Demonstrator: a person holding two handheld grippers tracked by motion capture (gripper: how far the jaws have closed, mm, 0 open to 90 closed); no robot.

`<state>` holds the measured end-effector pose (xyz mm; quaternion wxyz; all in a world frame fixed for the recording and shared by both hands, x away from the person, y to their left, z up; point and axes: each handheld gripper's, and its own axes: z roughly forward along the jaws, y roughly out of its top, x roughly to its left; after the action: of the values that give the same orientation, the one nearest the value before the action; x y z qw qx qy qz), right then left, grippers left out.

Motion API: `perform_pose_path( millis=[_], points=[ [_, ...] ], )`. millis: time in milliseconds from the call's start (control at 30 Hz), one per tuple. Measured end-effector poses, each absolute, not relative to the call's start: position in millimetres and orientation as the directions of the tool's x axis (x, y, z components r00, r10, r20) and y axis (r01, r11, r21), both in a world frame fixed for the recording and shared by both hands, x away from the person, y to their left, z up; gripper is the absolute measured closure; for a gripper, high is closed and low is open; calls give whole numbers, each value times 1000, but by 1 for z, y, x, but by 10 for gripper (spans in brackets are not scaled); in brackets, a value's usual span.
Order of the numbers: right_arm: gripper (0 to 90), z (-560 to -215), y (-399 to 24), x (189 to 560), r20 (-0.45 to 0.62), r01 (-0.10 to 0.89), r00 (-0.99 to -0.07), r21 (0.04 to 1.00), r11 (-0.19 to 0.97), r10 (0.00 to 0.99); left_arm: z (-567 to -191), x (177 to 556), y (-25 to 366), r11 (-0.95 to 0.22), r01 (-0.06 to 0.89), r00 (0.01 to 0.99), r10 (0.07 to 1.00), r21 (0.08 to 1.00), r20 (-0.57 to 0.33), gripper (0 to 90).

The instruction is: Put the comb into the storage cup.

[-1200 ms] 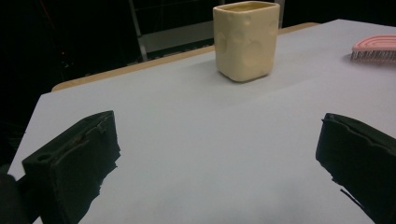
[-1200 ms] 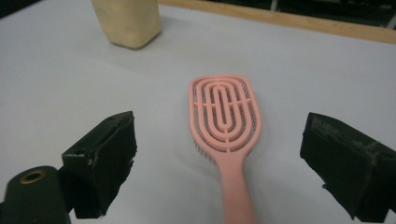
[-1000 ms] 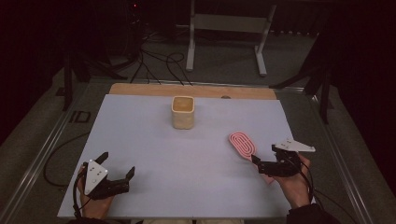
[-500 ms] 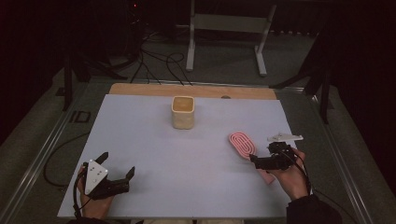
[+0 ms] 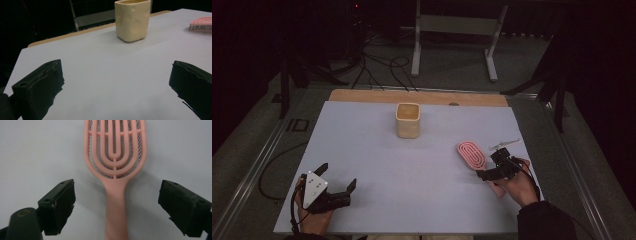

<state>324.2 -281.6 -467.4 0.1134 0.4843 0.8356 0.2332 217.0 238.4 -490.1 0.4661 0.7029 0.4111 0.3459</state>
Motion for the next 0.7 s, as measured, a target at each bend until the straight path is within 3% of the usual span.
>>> perform_pose_path(
  millis=[233, 533, 700],
  points=[
    [236, -474, -277, 334, 35, 779, -523, 425, 461, 852, -490, 217, 238, -231, 256, 424, 899, 939, 106, 1],
    [455, -487, -269, 349, 19, 801, -545, 306, 514, 838, -490, 217, 238, -233, 255, 425, 899, 938, 107, 1],
    [533, -489, -264, 353, 14, 809, -549, 261, 527, 836, -490, 218, 238, -236, 257, 426, 898, 937, 109, 1]
  ],
)
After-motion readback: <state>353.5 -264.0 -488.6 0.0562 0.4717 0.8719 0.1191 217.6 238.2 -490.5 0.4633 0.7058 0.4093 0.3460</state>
